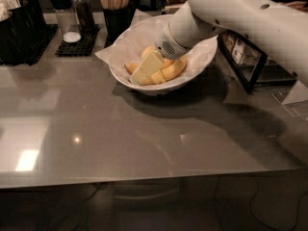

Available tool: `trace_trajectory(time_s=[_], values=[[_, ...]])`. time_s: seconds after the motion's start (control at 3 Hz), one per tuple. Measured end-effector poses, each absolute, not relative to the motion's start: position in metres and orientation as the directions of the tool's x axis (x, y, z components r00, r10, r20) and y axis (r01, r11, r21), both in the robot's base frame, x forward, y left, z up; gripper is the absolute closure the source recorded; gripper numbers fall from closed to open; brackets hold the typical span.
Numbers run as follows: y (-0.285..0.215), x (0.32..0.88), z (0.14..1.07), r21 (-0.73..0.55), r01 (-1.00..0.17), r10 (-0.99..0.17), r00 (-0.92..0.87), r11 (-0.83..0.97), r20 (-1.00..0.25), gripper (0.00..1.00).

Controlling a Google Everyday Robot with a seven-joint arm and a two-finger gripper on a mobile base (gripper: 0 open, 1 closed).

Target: Pick banana from white bowl

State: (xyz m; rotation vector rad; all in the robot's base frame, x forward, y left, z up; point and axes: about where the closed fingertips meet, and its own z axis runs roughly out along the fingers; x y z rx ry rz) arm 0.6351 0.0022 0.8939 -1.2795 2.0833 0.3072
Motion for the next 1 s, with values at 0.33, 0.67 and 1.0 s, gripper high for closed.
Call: trace_trajectory(time_s=[0.33,0.67,1.0], values=[[0.0021,0.6355,0.8936,-0.137,-0.859,-0.703,-0.300,0.493,-0.645,0.18],[0.0021,0.6355,0.8936,-0.137,-0.859,-0.703,-0.300,0.493,-0.645,0.41],[0.0021,0.6355,0.8936,-0.137,-0.859,-0.703,-0.300,0.493,-0.645,0.36]])
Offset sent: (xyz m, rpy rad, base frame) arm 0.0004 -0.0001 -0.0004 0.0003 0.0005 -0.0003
